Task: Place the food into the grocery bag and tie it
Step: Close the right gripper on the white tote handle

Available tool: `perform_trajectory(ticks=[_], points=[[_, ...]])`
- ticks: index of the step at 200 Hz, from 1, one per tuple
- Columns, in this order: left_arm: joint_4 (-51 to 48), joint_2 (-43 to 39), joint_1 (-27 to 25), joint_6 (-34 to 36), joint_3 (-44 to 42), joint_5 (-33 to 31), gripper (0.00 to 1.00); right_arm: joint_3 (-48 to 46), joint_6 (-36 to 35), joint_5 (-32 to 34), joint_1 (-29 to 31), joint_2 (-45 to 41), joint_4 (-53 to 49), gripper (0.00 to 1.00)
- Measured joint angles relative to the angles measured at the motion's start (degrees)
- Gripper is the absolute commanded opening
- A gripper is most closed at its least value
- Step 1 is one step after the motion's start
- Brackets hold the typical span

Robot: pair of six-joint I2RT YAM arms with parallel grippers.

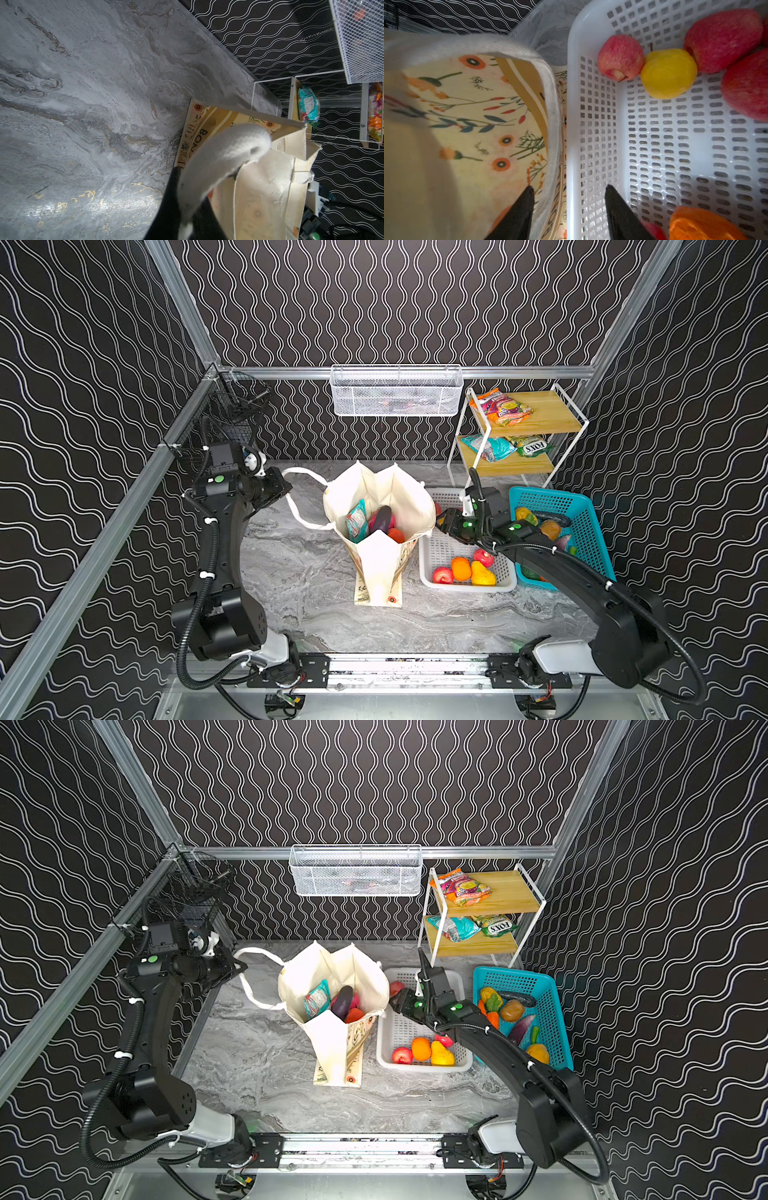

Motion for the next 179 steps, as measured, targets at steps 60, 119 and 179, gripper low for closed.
perform_trajectory(ticks=[60, 119, 179], points=[[1.0, 0.4, 0.0, 0.0, -1.3, 0.6, 0.0, 1.9, 1.4, -4.6, 0.0, 4.5, 2.5, 0.58], [1.6, 0.4, 0.0, 0.0, -2.5, 1.3, 0.0, 3.7, 2.5, -5.6, 0.0, 8.8, 3.4, 0.6], [2.4, 0.4, 0.1, 0.1, -3.6, 1.7, 0.0, 5.9, 3.5, -6.5, 1.2, 12.7, 3.9, 0.53]])
